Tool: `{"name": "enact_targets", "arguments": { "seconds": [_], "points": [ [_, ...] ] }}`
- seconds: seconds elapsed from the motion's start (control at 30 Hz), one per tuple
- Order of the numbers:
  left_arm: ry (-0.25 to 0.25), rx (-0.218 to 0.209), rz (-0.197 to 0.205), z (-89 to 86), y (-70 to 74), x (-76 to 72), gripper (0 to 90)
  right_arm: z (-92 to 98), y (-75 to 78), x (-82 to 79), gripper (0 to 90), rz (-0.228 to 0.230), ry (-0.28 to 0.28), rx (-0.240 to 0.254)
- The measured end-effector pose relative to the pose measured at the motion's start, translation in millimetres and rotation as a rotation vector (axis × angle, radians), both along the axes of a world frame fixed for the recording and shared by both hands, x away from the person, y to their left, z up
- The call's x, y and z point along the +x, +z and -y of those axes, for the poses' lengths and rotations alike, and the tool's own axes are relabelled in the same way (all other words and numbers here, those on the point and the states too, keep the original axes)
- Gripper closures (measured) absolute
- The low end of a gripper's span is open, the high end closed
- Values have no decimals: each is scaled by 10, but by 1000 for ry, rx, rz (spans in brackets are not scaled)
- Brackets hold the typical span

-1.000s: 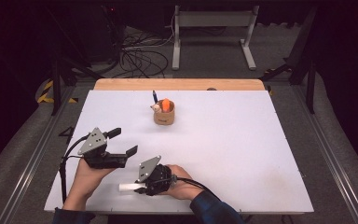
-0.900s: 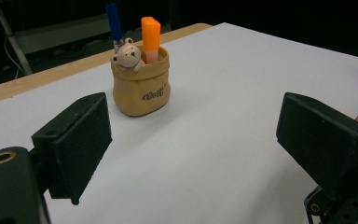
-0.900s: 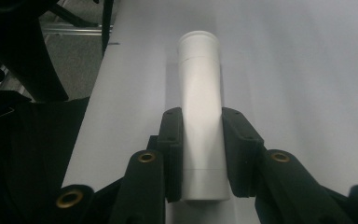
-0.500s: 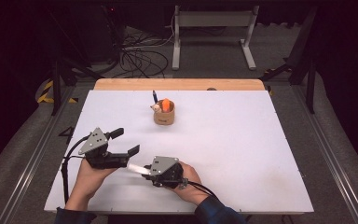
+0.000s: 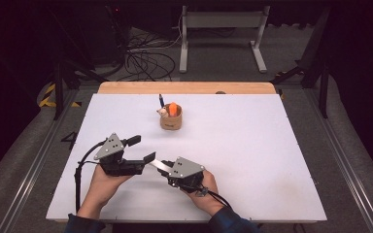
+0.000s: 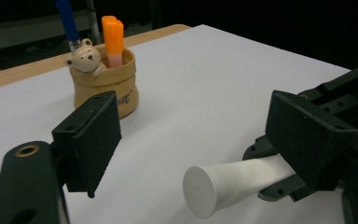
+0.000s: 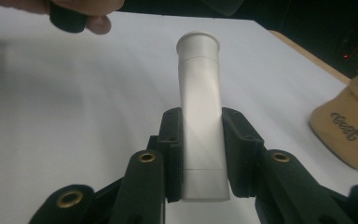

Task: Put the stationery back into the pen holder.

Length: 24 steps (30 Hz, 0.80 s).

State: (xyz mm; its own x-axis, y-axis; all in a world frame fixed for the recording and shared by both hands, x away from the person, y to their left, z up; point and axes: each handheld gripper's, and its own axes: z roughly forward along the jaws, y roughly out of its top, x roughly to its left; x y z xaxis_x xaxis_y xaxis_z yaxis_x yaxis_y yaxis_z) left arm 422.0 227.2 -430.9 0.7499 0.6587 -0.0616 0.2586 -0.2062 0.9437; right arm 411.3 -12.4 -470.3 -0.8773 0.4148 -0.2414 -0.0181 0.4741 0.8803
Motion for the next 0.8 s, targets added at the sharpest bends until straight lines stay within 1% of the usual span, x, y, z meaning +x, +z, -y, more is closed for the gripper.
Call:
{"name": "enact_targets", "arguments": {
  "seconds": [0.07, 0.1, 0.17, 0.2, 0.27, 0.37, 0.4, 0.47, 0.57, 0.7, 0.73, 0.8],
  "points": [
    [0, -9, -7, 43, 2, 9, 206, 40, 13, 3, 714, -4, -16, 20],
    [-1, -6, -1, 57, 7, 20, 209, 62, 16, 4, 713, -2, -25, 28],
    [-11, -14, -1, 91, 18, 36, 217, 105, 20, 6, 713, 0, -40, 42],
    [-22, -38, -20, 117, 21, 38, 218, 128, 20, 9, 713, 0, -46, 49],
    [-38, -57, -16, 166, 39, 50, 222, 176, 19, 7, 713, 8, -66, 68],
    [-45, -48, -2, 247, 72, 68, 224, 250, 36, 2, 714, 29, -95, 102],
    [-47, -55, -2, 272, 79, 76, 225, 276, 49, 2, 713, 36, -103, 113],
    [-52, -67, -10, 315, 91, 97, 233, 329, 75, 7, 713, 34, -110, 131],
    [-68, -73, -6, 390, 101, 133, 262, 389, 97, 20, 713, 42, -117, 134],
    [-89, -76, -9, 490, 98, 163, 288, 452, 127, 44, 713, 55, -133, 151],
    [-100, -80, -10, 509, 96, 168, 300, 463, 133, 47, 713, 60, -140, 157],
    [-107, -74, -6, 532, 100, 178, 329, 476, 144, 50, 713, 60, -139, 167]
  ]
}}
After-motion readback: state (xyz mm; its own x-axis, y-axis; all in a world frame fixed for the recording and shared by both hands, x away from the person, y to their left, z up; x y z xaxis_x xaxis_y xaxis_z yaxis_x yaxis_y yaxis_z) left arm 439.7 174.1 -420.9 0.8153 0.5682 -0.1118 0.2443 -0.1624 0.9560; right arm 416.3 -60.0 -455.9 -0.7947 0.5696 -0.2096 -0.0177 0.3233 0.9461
